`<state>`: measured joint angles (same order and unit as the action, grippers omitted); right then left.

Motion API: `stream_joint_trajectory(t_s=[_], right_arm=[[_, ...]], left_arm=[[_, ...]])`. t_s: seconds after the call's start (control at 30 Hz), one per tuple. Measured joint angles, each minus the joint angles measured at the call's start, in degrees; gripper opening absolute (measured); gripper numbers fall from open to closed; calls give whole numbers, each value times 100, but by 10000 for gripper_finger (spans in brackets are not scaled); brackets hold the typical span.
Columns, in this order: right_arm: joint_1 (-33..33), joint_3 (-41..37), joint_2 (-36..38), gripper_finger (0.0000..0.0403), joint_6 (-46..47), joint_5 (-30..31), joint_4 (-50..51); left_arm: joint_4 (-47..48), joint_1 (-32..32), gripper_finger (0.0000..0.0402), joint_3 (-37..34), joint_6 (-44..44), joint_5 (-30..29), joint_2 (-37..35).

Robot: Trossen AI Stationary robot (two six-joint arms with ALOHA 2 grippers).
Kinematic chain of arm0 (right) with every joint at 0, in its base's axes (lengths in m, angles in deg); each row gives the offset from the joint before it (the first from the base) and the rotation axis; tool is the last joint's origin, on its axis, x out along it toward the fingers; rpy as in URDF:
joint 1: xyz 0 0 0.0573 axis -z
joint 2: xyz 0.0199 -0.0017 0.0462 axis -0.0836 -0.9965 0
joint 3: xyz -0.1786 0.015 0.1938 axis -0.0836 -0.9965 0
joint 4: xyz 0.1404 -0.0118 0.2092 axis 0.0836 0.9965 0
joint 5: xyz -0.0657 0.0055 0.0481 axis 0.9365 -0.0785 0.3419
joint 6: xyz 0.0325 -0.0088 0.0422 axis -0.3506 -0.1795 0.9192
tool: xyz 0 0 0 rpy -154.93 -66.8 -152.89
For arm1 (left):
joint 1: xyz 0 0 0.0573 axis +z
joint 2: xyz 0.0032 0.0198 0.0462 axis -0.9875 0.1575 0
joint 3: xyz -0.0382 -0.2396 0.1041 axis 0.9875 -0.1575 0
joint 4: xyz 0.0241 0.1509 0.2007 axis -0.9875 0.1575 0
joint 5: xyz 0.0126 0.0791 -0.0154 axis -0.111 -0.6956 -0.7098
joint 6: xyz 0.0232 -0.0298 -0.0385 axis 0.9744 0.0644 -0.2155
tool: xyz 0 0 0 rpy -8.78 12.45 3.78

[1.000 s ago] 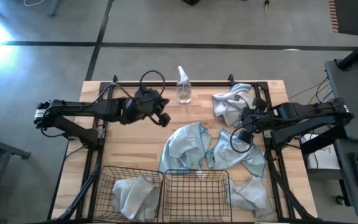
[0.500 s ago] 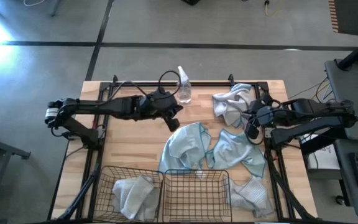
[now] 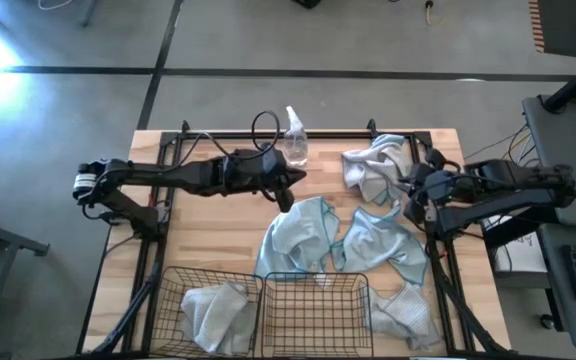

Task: Sort microfiber towel by color & place in baskets
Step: Put the top gray microfiber towel into the left black wire basket

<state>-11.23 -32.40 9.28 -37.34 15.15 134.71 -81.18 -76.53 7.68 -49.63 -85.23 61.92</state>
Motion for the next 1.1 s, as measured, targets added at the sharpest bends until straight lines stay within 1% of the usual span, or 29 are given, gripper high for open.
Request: stream_joint_trajectory(t_s=[0.2, 0.43, 0.53, 0.7, 0.8, 0.87, 1.0, 1.1], right_arm=[[0, -516, 348, 68, -10, -12, -1], [0, -1063, 528, 68, -64, -14, 8], [0, -1188, 544, 68, -193, -83, -9], [-2, -1186, 584, 68, -513, -596, -206], [-2, -1199, 657, 68, -563, -615, -226], [-2, -1199, 707, 68, -556, -517, -247], [-2, -1199, 726, 68, -317, 180, -240], [0, -1199, 675, 68, -167, 433, -239]], left_arm=[[-3, 0, 0, 222, -108, -52, 0], [-1, -9, 0, 332, -852, -54, 0], [7, -22, 0, 307, -863, -50, 0], [12, -24, 0, 296, -844, -43, 0], [125, -24, 0, 296, -605, -43, 0], [341, -23, 0, 290, -400, -42, 0], [689, -22, 0, 287, -76, -35, 0], [810, -22, 0, 285, 276, -31, 0]])
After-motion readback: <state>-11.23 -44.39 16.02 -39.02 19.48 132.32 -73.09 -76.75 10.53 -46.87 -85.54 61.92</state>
